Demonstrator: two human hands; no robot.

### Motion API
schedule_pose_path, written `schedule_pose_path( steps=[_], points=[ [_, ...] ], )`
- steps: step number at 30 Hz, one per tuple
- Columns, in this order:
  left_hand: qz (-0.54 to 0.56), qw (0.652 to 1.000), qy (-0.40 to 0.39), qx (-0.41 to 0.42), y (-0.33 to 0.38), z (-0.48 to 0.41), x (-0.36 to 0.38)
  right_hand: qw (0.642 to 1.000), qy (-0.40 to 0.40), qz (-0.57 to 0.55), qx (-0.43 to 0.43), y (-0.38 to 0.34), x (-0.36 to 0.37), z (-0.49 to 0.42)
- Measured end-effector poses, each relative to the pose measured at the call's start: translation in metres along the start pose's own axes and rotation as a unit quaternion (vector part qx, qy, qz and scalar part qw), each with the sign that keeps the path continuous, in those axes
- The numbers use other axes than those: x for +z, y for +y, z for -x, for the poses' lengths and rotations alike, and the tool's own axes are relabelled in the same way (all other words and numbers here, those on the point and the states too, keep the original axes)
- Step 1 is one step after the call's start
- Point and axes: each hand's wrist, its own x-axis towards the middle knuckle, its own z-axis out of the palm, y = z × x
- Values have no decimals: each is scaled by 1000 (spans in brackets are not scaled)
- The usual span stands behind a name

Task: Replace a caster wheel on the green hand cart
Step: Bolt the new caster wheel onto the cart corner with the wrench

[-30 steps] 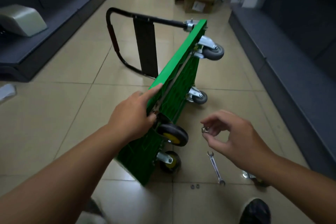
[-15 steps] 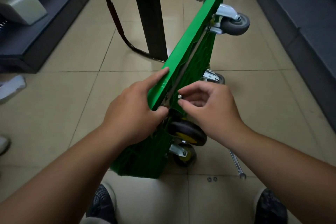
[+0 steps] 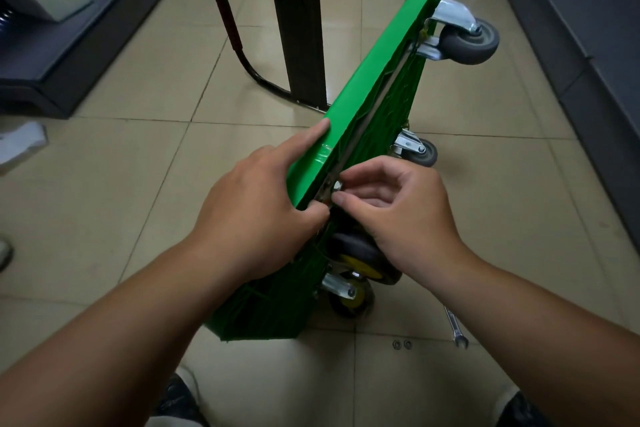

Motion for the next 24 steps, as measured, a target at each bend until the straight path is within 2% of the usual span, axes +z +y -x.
schedule_pose_path(
  steps=[17, 24],
  points=[
    [-6, 1000, 2, -1, -2, -1, 3, 1000, 0, -4, -16, 2, 6, -3],
    [-4, 1000, 3, 3, -2, -1, 1, 999, 16, 29, -29, 5, 6, -3]
  ],
)
